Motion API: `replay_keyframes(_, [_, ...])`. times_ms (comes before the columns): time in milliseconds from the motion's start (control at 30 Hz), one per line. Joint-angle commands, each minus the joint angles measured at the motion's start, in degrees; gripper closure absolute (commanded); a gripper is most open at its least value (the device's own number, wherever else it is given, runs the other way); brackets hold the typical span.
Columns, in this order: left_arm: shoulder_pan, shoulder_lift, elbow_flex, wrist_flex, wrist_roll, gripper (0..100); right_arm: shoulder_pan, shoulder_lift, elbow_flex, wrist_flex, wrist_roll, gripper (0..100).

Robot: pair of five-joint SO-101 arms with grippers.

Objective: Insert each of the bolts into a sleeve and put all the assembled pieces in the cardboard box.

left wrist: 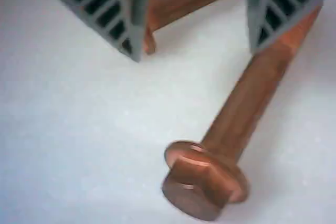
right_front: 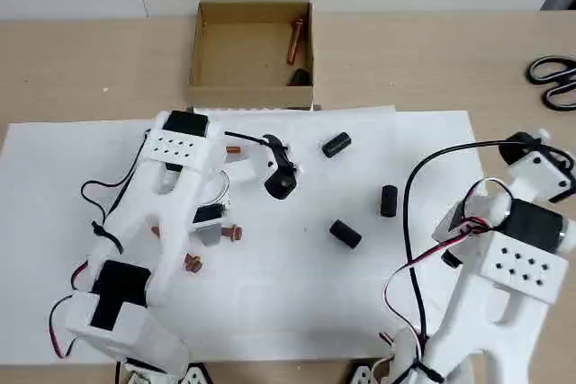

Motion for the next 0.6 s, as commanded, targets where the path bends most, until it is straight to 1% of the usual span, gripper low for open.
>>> replay_keyframes(0, [0.18,-0.18,-2.07,-1.93,-0.44,82,0.22,-0.48,-0.26,-1.10,0.09,99.6])
replay_keyframes(233, [1.49,0.70,-2.24,-2.99,-0.62,81,0.22,-0.48,-0.26,-1.10,0.09,99.6])
replay_keyframes(433, [2.90,7.56,-2.95,-5.71,-1.76,81,0.22,-0.48,-0.26,-1.10,0.09,99.6])
replay_keyframes(567, [2.90,10.29,-6.90,-5.45,-1.76,81,0.22,-0.48,-0.26,-1.10,0.09,99.6])
